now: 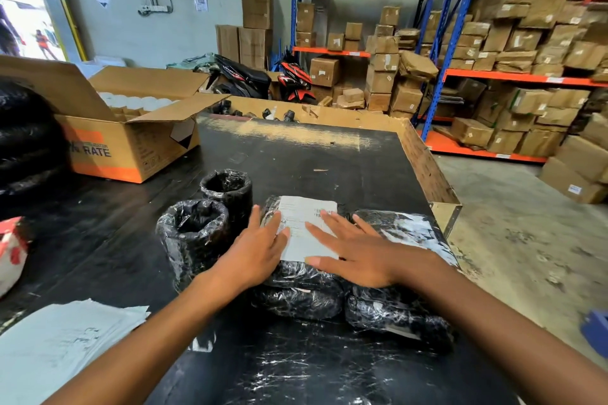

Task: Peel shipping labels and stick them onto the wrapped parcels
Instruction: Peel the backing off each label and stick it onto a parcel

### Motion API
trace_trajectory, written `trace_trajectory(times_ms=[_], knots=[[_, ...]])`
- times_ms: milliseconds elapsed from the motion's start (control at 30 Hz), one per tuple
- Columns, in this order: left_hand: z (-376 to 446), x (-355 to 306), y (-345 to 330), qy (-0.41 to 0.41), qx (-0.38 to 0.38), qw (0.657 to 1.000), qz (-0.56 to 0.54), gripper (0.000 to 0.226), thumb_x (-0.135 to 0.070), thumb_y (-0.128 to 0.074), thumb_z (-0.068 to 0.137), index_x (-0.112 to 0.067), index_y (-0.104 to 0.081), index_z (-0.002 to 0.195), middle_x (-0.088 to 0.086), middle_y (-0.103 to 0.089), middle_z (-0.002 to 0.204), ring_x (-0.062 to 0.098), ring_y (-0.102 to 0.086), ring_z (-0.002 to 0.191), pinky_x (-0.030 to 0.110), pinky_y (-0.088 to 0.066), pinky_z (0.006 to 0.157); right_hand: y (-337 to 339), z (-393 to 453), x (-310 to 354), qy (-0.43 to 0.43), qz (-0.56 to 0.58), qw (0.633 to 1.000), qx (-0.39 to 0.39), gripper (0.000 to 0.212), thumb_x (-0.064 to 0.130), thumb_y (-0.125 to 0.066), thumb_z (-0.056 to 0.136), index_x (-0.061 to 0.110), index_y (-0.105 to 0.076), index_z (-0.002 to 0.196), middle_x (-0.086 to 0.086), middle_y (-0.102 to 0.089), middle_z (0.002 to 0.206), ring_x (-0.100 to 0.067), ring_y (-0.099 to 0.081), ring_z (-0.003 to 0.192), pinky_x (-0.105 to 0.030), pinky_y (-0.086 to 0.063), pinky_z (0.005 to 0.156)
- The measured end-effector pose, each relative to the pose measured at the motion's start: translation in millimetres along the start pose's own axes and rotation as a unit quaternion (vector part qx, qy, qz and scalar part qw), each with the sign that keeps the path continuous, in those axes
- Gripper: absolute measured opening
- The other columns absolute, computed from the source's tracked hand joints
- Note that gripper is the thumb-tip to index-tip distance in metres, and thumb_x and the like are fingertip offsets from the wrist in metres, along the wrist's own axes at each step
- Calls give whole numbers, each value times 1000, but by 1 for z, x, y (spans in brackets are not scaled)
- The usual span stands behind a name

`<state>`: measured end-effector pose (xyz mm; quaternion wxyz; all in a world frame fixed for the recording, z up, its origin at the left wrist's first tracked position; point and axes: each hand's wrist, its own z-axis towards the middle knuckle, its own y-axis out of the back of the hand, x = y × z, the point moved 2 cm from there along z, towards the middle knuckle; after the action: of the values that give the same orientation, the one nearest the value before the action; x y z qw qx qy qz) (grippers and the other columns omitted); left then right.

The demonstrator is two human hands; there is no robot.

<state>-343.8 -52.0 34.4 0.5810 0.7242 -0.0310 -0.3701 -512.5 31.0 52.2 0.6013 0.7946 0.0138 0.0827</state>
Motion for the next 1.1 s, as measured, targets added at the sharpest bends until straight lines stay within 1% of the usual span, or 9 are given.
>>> trace_trajectory(times_ms=[167, 267, 367, 533, 700, 800, 900, 967, 1100], knots=[[-11, 0, 4, 78, -38, 996, -21, 70, -50, -38, 97, -15, -14, 152, 24, -48, 139, 40, -47, 126, 42, -37, 105, -1, -28, 7, -7, 19, 1000, -8, 67, 65, -15, 90, 41, 7, 149, 1, 21, 158, -14, 16, 147, -36, 11, 118], [-11, 1, 9, 136, -51, 989, -19, 86, -62, -40, 90, -5, -15, 150, 24, -51, 136, 41, -49, 123, 41, -41, 101, 6, -25, 11, -97, 27, 992, -73, 62, 57, -17, 96, 28, -20, 151, -13, -25, 157, -27, -20, 145, -42, -11, 117], [-9, -1, 10, 166, -43, 984, -40, 77, -65, -43, 87, 0, -45, 129, 20, -58, 126, 35, -57, 113, 36, -46, 89, 7, -10, 24, -131, 9, 984, -123, 55, 49, -19, 100, 21, -31, 145, -10, -55, 129, -30, -42, 127, -44, -20, 109], [-11, -15, 18, 157, -90, 980, -81, 66, -56, -49, 89, 0, -47, 125, 20, -55, 129, 36, -55, 116, 37, -45, 90, -1, -6, 26, -142, 128, 964, -185, 50, 42, -23, 102, 25, -28, 149, -8, -49, 142, -28, -37, 134, -40, -16, 109], [-20, -24, 27, 118, -171, 965, -160, 37, -46, -51, 91, -12, -42, 102, 17, -56, 119, 34, -54, 104, 38, -43, 85, 0, -8, 22, -134, 233, 941, -203, 49, 42, -29, 101, 28, -28, 149, -4, -47, 146, -26, -35, 138, -39, -15, 114], [-34, -27, 28, 80, -206, 956, -192, 30, -44, -49, 93, -18, -37, 101, 11, -53, 114, 30, -52, 100, 37, -41, 80, -1, -17, 26, -125, 308, 910, -248, 49, 42, -39, 99, 25, -36, 145, -3, -43, 149, -23, -40, 136, -41, -27, 115], [-46, -25, 31, 62, -227, 926, -295, 32, -42, -50, 94, -15, -42, 109, 0, -54, 94, 14, -51, 81, 35, -40, 69, 7, -33, 37, -111, 405, 845, -332, 49, 38, -48, 97, 21, -40, 143, 0, -43, 149, -17, -42, 134, -35, -34, 110], [-56, -19, 33, 62, -215, 900, -375, 38, -45, -53, 92, -16, -45, 115, -2, -57, 93, 12, -54, 84, 39, -48, 80, 13, -46, 49, -119, 444, 812, -360, 57, 42, -50, 95, 25, -33, 146, 4, -38, 151, -15, -38, 137, -39, -32, 113], [-85, -4, 24, 52, -159, 875, -453, 41, -56, -58, 82, -27, -46, 109, 2, -64, 110, 23, -62, 102, 50, -50, 93, 8, -74, 82, -157, 490, 797, -315, 77, 55, -51, 90, 31, -12, 152, 8, -13, 160, -17, -16, 147, -41, -19, 118]])
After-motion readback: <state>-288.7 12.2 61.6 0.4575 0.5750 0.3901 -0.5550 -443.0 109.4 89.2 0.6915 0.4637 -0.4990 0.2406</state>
